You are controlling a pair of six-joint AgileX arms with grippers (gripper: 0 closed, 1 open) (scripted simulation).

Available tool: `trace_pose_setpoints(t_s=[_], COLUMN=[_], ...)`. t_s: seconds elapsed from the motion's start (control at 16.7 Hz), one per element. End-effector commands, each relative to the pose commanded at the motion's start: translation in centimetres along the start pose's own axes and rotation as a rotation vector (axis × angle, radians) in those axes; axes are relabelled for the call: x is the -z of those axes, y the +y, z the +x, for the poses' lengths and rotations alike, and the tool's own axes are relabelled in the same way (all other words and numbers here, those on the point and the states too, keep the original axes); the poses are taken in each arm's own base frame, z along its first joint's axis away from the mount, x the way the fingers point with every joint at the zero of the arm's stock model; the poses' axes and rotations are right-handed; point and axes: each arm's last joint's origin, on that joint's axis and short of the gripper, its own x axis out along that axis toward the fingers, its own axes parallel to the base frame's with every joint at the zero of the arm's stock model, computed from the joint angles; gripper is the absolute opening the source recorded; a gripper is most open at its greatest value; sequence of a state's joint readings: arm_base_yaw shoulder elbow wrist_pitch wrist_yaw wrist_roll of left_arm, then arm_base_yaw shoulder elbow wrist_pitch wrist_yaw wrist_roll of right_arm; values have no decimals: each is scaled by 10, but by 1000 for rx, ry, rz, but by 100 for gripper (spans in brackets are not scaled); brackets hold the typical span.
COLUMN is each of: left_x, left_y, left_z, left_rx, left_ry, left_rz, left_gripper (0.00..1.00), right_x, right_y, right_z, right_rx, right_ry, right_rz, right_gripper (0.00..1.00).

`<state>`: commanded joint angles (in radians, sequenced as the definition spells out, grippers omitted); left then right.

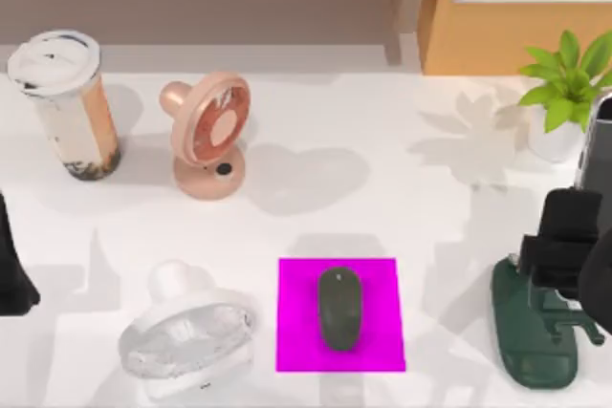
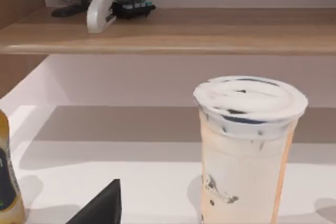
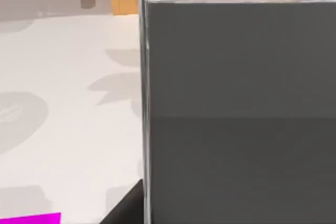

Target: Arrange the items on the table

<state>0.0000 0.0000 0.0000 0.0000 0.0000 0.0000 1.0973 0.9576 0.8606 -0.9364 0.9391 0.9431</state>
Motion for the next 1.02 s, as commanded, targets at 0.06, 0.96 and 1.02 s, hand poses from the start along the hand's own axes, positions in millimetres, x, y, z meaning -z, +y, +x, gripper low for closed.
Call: trace_pose_setpoints(t_s=[0.06,0.96,1.02], left_x=[0,0,0], left_y=[0,0,0], left_z=[0,0,0], left_rx=[0,0,0], left_ry=[0,0,0], left_rz=[0,0,0], left_gripper=[100,100,100], right_x=[14,52,52], right_y=[-3,-19,-20], right_z=[-2,1,2], right_rx=[-20,-78,-86], right_ry=[-20,-56,-51], right_rz=[-4,-51,-47], right_gripper=[0,0,0])
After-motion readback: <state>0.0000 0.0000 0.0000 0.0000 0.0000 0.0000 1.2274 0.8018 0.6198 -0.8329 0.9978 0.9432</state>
